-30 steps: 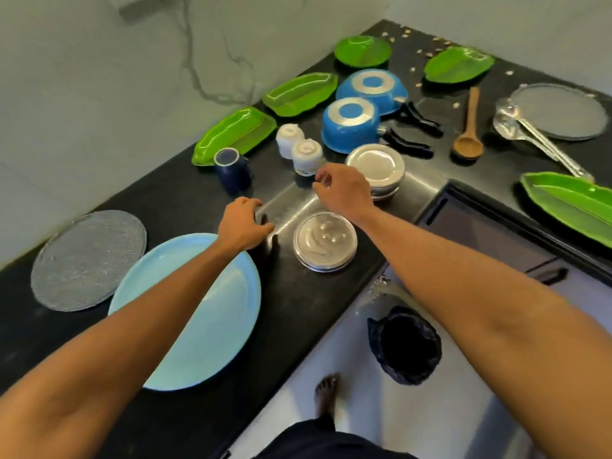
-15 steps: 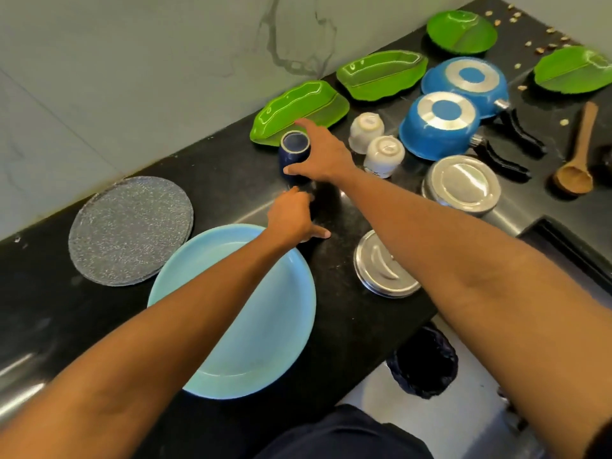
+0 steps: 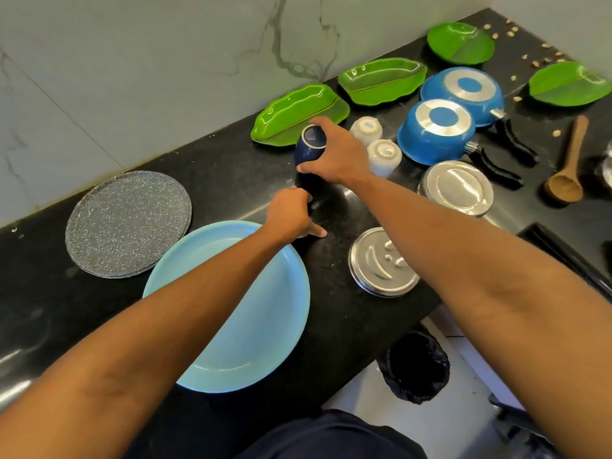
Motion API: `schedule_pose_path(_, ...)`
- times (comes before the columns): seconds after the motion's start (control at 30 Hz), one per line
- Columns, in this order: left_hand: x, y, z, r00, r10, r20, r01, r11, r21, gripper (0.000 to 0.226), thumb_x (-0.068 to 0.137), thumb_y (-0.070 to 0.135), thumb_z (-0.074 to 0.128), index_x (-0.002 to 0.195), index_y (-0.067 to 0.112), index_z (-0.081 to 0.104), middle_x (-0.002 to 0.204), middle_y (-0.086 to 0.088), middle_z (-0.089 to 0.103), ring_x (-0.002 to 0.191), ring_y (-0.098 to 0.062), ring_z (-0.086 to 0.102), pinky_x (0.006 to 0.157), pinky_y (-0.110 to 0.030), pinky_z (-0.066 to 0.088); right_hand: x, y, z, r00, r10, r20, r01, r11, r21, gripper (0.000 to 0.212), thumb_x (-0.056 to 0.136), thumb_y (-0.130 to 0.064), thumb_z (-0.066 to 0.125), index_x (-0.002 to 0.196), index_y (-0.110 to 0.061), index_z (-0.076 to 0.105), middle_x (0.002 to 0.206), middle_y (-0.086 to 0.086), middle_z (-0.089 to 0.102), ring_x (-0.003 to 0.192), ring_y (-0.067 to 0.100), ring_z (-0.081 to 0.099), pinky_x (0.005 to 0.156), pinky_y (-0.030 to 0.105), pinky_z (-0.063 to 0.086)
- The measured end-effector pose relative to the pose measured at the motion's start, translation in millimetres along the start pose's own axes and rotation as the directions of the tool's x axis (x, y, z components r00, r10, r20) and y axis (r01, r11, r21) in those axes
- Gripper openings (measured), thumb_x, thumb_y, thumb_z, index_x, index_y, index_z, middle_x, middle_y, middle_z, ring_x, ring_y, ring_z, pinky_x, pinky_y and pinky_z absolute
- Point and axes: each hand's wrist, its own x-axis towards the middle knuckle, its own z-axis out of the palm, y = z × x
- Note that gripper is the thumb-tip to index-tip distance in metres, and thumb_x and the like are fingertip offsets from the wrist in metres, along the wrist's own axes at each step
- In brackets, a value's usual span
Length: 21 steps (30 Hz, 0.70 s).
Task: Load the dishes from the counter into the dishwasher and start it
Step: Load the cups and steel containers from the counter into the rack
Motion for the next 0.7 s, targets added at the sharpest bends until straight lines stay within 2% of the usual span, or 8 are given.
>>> schedule_pose_path(0.1,-6.4,5.8,-7.4,1.000,-0.001,0.030,0.000,0.999,0.033,0.079,0.060,0.059,0.086,0.121,0.013,0.067,0.108,-0.008,0.070,0.097,-0.026,0.064,0.077,-0.033,0.046,-19.1,13.8,-28.6,0.995,0.056,-0.084,-0.055,0.998,0.013,0.082,0.055,-0.057,0.083,0.128,-0.036,0.052,0.120,-0.011,0.066,0.109,0.018,0.062,0.087,0.030,0.047)
schedule_pose_path(0.17,-7.1,6.0,-10.7,0.999,-0.026,0.042,0.024,0.999,0.029,0.070,0.059,0.058,0.087,0.109,0.011,0.071,0.095,-0.007,0.072,0.083,-0.022,0.062,0.072,-0.032,0.047,-33.0,21.0,-46.5,0.988,0.095,-0.124,-0.094,0.995,0.017,0.083,0.055,-0.060,0.082,0.129,-0.039,0.051,0.122,-0.011,0.065,0.111,0.019,0.061,0.089,0.032,0.046)
schedule_pose_path(0.27,-9.6,9.8,-10.7,0.999,-0.014,0.035,0.013,1.000,0.026,0.071,0.056,0.057,0.089,0.106,0.010,0.072,0.087,-0.006,0.073,0.074,-0.020,0.059,0.070,-0.031,0.048,-62.1,37.5,-74.5,0.971,0.158,-0.182,-0.158,0.987,0.013,0.086,0.055,-0.064,0.081,0.132,-0.040,0.049,0.125,-0.008,0.064,0.115,0.020,0.060,0.092,0.033,0.046)
schedule_pose_path(0.37,-12.7,14.9,-13.7,0.999,-0.010,0.031,0.008,0.998,0.059,0.071,0.053,0.060,0.089,0.105,0.015,0.072,0.089,-0.005,0.072,0.079,-0.022,0.060,0.073,-0.034,0.051,-97.0,54.9,-93.8,0.958,0.190,-0.213,-0.187,0.982,0.033,0.086,0.057,-0.063,0.082,0.132,-0.037,0.049,0.127,-0.010,0.063,0.116,0.019,0.059,0.092,0.032,0.045)
schedule_pose_path(0.47,-19.6,21.6,-15.9,0.998,-0.054,0.011,0.053,0.995,0.081,0.062,0.051,0.057,0.090,0.099,0.024,0.069,0.095,0.001,0.072,0.088,-0.023,0.066,0.080,-0.035,0.055,-135.9,72.6,-106.5,0.947,0.215,-0.238,-0.210,0.977,0.046,0.085,0.058,-0.060,0.083,0.131,-0.034,0.050,0.124,-0.011,0.064,0.113,0.018,0.061,0.090,0.030,0.045)
schedule_pose_path(0.57,-30.8,37.1,-12.1,0.992,-0.018,-0.126,0.024,0.999,0.041,0.050,0.062,0.037,0.083,0.109,0.027,0.070,0.105,-0.003,0.072,0.100,-0.028,0.067,0.087,-0.040,0.055,-181.9,93.9,-123.5,0.933,0.235,-0.272,-0.234,0.972,0.035,0.084,0.056,-0.058,0.084,0.130,-0.033,0.052,0.125,-0.010,0.064,0.114,0.018,0.060,0.094,0.033,0.048)
schedule_pose_path(0.7,-55.7,84.1,-1.1,0.958,0.090,-0.274,-0.111,0.992,-0.063,0.026,0.074,0.033,0.066,0.096,0.022,0.073,0.098,-0.003,0.074,0.098,-0.030,0.067,0.084,-0.038,0.053,-256.8,121.3,-152.4,0.899,0.340,-0.276,-0.345,0.938,0.033,0.083,0.057,-0.059,0.082,0.130,-0.039,0.049,0.126,-0.010,0.064,0.114,0.019,0.060,0.086,0.033,0.046)
